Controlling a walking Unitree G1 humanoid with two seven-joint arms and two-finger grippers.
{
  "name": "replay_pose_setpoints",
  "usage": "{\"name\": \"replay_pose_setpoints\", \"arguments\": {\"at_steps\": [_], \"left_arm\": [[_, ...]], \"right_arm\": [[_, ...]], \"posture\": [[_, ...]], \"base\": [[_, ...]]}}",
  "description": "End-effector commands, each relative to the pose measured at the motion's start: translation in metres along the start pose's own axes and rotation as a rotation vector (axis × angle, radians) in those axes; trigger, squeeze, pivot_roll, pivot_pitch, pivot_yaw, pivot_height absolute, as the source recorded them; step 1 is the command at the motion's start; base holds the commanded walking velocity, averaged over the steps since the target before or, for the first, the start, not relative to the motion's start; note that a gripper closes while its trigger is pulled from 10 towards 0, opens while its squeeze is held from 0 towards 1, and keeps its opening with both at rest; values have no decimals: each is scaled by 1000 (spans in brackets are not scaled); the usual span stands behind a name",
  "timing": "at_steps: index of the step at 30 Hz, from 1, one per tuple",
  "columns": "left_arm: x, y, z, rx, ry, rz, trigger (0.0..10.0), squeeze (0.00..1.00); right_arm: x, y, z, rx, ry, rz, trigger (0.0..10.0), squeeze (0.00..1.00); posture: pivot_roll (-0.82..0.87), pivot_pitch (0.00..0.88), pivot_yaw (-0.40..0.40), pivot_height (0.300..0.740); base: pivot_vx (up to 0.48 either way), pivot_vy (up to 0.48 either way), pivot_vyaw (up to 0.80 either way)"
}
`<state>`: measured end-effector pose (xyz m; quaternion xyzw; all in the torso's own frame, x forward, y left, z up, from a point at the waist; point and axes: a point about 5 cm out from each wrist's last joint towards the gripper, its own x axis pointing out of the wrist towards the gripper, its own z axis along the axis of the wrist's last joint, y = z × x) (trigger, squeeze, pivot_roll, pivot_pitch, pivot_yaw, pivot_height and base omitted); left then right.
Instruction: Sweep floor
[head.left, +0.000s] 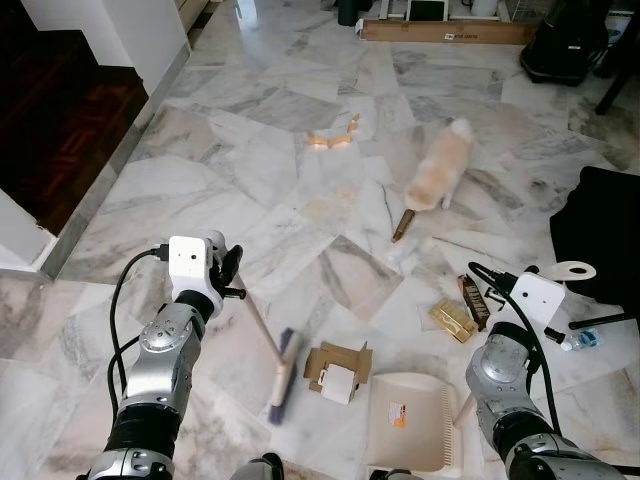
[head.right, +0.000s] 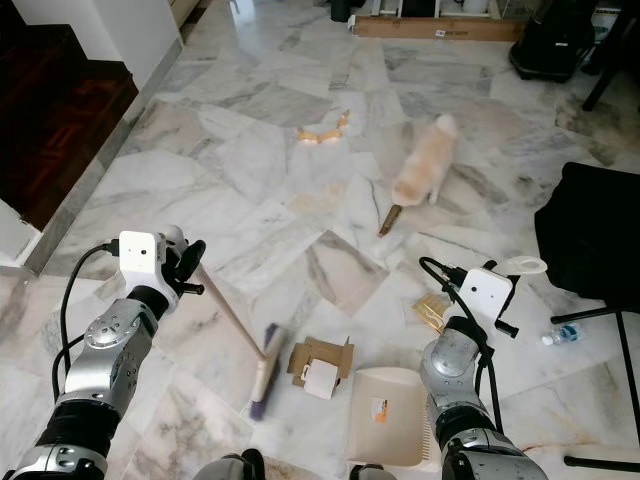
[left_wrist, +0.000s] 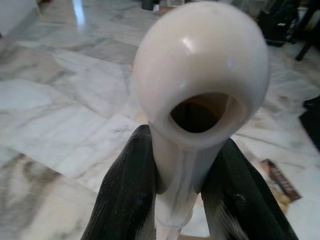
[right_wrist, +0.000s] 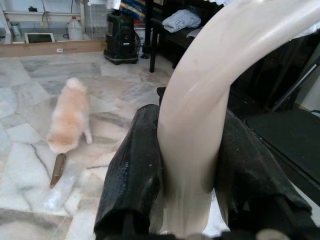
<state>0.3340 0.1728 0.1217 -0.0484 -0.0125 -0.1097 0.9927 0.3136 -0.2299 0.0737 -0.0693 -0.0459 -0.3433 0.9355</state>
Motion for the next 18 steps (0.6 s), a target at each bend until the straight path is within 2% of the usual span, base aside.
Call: {"name": "replay_pose_setpoints", "arguments": {"at_steps": [1,18], "left_arm": [[-1,0,-4,-56,22,-20,10000,0],[3,-18,8,-118,34,-228,10000,0]], "right_arm": [[-2,-1,-1,-16,-15,5,10000,0],[-4,4,-1,-15,-8,15,10000,0]], "posture": [[77,214,29,740],[96,196,36,740]], "base": [[0,0,0],[0,0,0]]}}
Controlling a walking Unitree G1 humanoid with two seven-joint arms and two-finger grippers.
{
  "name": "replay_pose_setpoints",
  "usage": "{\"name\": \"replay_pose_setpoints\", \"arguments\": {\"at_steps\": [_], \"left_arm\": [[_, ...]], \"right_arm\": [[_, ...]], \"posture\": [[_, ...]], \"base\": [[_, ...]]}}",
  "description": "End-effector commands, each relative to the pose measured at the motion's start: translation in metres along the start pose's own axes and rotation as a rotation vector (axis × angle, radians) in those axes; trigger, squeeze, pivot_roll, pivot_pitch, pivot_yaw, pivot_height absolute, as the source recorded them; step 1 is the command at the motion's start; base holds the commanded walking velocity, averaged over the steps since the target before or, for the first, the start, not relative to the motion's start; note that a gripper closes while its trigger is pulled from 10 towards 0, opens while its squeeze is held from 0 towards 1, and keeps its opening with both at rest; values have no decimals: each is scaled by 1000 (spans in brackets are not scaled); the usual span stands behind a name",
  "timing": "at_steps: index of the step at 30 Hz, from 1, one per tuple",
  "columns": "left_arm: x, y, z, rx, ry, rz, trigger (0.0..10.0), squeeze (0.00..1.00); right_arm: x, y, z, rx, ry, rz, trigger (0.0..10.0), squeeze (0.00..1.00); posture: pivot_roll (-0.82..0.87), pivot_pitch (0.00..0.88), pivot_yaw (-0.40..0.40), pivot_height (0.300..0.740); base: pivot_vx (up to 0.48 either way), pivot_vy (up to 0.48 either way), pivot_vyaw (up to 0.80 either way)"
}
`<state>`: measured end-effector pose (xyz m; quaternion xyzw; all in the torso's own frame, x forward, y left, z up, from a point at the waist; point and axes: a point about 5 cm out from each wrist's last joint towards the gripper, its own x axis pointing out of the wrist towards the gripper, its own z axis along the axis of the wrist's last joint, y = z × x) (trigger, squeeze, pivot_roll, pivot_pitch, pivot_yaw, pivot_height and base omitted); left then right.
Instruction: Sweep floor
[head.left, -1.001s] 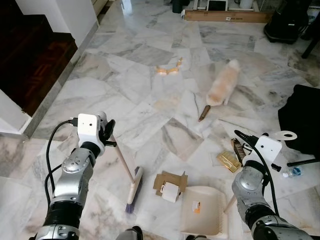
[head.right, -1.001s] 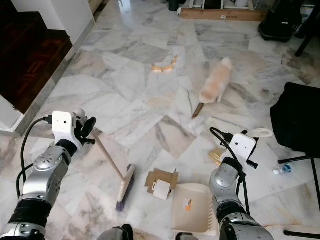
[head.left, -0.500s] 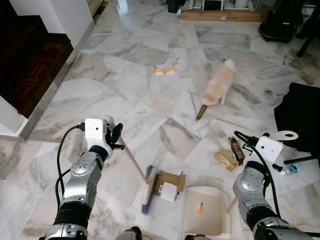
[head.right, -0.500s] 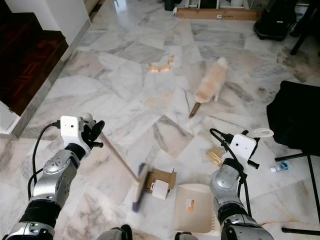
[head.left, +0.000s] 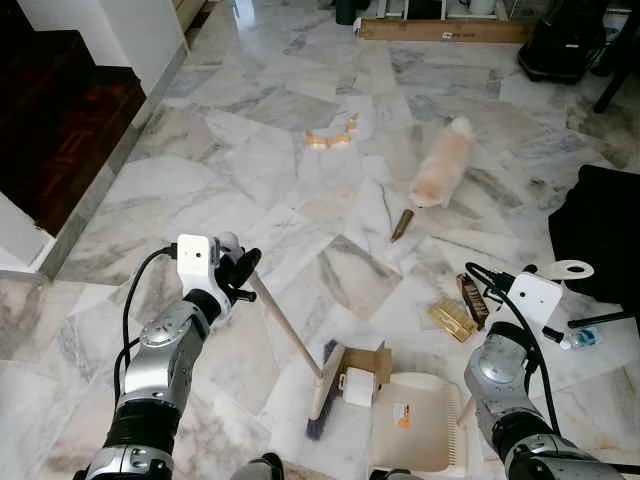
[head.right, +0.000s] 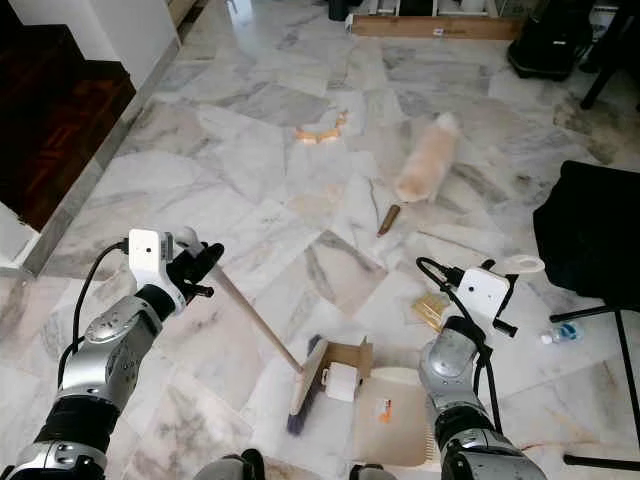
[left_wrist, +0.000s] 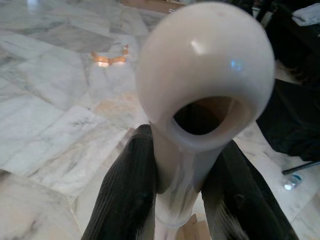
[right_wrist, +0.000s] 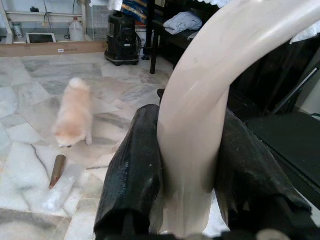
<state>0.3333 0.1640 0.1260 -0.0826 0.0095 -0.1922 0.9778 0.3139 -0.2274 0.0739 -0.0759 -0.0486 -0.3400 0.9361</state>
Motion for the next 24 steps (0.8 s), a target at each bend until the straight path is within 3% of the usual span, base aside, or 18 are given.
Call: {"name": "replay_pose_setpoints", "arguments": {"at_steps": [1,11,24], "left_arm": [[3,-9,5,-45,-14,-68,10000,0],[5,-20,21,-110,-45,-170,10000,0],[8,-33,28,-185,-52,-234,10000,0]], "right_arm": [[-2,2,-1,-5,2,8,10000,0],[-2,7,1,0,4,16,10000,0],[-3,12,3,8,13,20,10000,0]], "posture": [[96,196,36,740],[112,180,42,740],[128,154,51,740]], "base": [[0,0,0],[0,0,0],[0,0,0]]}}
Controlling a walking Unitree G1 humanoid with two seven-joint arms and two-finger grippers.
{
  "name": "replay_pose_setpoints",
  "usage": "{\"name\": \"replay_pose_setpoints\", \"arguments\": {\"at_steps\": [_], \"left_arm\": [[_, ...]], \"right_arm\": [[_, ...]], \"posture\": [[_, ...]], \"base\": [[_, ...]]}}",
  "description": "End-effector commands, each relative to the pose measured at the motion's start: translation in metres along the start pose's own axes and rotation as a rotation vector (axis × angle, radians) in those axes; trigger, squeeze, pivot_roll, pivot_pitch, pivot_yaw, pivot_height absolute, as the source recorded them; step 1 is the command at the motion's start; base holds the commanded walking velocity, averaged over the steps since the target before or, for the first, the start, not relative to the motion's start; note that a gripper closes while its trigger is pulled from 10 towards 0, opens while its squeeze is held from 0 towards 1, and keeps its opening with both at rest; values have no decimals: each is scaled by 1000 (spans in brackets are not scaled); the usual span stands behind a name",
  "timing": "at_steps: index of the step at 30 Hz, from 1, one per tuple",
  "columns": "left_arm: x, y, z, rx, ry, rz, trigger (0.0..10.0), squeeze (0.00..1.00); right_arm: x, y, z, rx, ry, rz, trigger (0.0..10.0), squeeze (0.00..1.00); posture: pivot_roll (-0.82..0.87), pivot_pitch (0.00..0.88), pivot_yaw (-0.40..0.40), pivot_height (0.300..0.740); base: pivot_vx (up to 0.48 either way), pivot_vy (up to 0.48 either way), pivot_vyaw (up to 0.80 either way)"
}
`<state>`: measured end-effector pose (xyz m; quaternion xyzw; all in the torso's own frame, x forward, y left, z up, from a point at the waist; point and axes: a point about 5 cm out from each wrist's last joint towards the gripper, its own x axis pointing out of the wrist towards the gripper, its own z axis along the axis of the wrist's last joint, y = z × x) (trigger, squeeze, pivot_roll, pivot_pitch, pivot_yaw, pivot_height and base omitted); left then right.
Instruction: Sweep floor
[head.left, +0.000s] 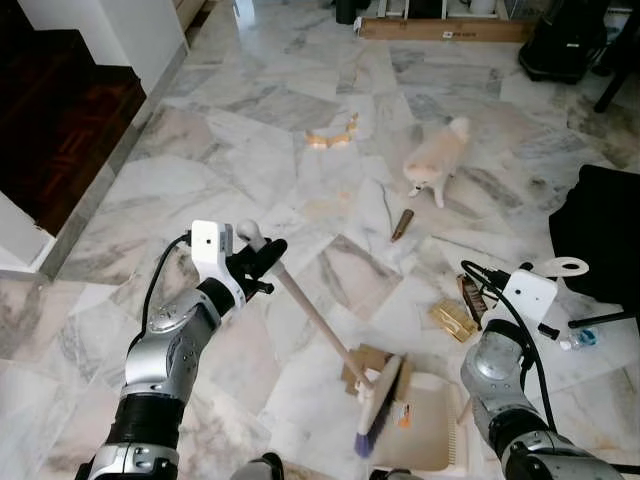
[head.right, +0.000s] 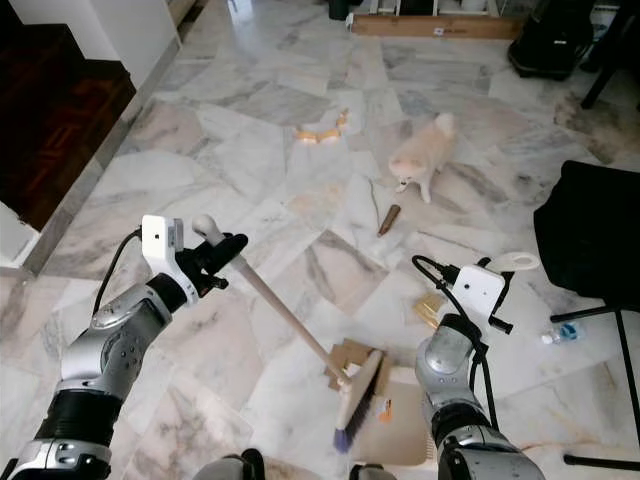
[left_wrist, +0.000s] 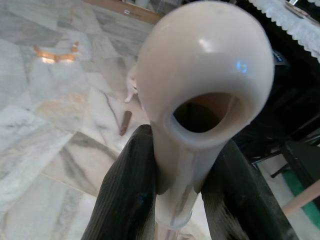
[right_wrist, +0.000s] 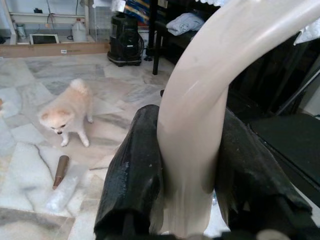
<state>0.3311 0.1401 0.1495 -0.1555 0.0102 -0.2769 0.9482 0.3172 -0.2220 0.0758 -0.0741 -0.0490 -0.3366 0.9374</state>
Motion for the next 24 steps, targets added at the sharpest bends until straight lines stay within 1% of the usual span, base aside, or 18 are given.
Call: {"name": "replay_pose_setpoints", "arguments": {"at_steps": [1,5,6,10,14,17,21,24], "left_arm": [[3,-9,8,-42,-34,-71,10000,0],[2,-16,7,-62,-8,-135,10000,0],[1,-19,7,-71,11,-166,10000,0],[0,-24,5,-91,41,-207,10000,0],[1,-28,6,-109,47,-230,10000,0],[2,-29,10,-108,39,-233,10000,0],[3,-27,20,-87,13,-223,10000,0],[3,-27,44,-65,-63,-214,10000,0]], "right_arm": [[-2,6,0,4,13,14,10000,0],[-1,7,1,5,14,13,10000,0],[-1,7,2,8,14,10,10000,0],[-1,9,2,11,16,8,10000,0],[-1,10,3,13,19,8,10000,0],[-1,10,3,17,20,4,10000,0],[-1,10,3,18,21,1,10000,0],[-1,10,3,21,24,-3,10000,0]], "posture": [[128,153,51,740],[136,145,54,740],[138,142,56,740],[142,137,60,740],[147,133,64,740],[148,128,66,740],[154,123,67,740],[160,122,69,740]], "base": [[0,0,0],[0,0,0],[0,0,0],[0,0,0],[0,0,0],[0,0,0],[0,0,0],[0,0,0]]}}
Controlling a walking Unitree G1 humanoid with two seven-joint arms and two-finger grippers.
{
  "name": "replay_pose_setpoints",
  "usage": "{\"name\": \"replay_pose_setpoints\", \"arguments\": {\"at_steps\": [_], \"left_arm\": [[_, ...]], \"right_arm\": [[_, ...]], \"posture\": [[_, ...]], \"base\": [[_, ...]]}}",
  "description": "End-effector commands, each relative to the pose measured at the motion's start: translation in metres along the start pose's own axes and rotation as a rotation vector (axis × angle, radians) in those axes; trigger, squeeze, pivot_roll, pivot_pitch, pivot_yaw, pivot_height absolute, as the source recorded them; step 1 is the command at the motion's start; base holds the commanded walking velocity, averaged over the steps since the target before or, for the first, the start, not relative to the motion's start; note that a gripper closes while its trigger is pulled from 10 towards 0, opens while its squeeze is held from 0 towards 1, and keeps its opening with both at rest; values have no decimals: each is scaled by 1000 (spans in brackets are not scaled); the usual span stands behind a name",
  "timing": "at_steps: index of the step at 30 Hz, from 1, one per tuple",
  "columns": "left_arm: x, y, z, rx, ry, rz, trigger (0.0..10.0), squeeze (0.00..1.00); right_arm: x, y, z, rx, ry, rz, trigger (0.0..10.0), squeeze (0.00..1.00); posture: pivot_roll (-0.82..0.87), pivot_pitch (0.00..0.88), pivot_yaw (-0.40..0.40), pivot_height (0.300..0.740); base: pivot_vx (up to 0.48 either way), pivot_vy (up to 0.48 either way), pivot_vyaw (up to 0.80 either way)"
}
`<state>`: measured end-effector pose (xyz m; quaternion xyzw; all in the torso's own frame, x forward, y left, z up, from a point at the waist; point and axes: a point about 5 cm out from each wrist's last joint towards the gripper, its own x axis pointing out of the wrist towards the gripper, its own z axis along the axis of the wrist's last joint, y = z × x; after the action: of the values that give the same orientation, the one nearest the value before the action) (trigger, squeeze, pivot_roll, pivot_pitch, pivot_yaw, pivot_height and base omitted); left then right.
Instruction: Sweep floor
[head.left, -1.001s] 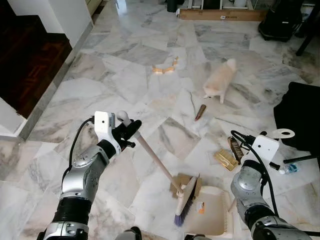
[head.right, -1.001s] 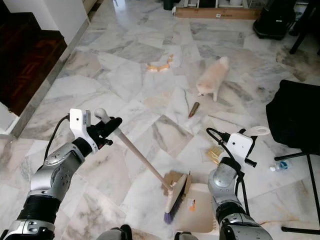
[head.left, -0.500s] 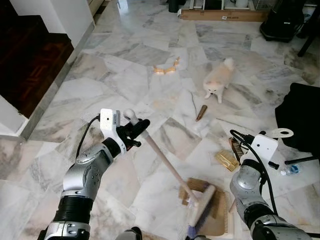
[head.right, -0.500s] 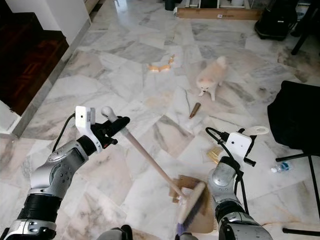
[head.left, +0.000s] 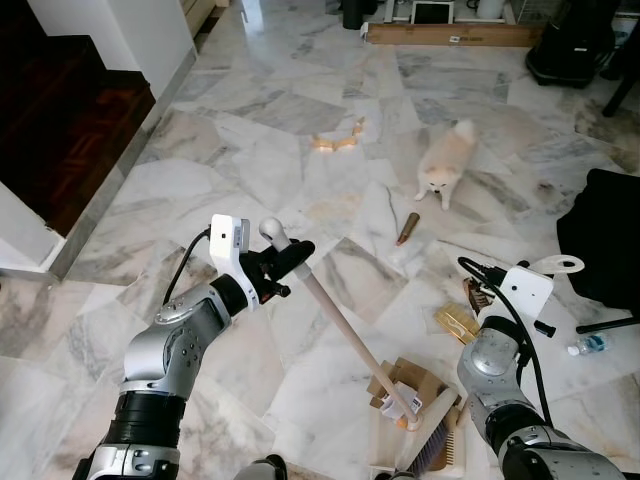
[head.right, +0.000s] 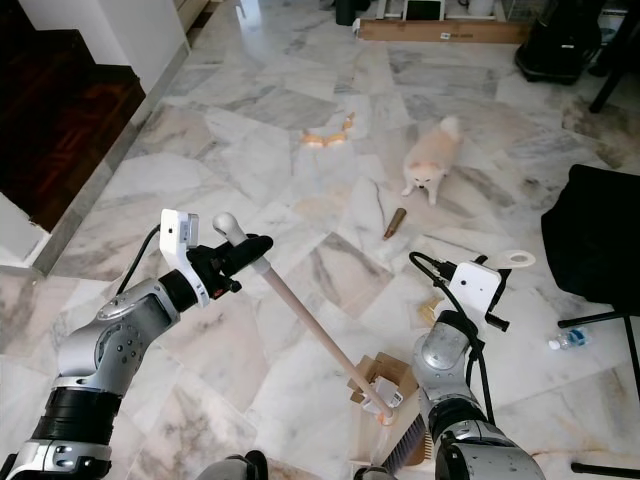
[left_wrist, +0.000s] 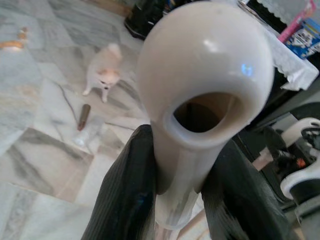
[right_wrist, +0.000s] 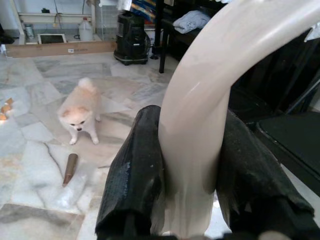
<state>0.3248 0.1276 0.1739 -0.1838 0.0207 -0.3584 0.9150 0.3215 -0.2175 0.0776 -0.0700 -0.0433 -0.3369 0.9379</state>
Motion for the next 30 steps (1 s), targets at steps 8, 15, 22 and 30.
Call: {"name": "replay_pose_setpoints", "arguments": {"at_steps": [8,15,22,30], "left_arm": [[-8,-9,73,88,-198,-61,10000,0],[-14,-9,100,177,-258,-23,10000,0],[-26,21,119,260,-370,256,10000,0],[-27,47,88,432,-224,475,10000,0]], "right_arm": [[-3,6,0,23,17,-2,10000,0],[-3,7,0,25,24,1,10000,0],[-3,7,0,22,23,4,10000,0],[-3,4,-1,15,16,3,10000,0]], "posture": [[175,119,71,740],[181,113,70,740],[178,112,68,740],[170,124,63,740]], "base": [[0,0,0],[0,0,0],[0,0,0],[0,0,0]]}}
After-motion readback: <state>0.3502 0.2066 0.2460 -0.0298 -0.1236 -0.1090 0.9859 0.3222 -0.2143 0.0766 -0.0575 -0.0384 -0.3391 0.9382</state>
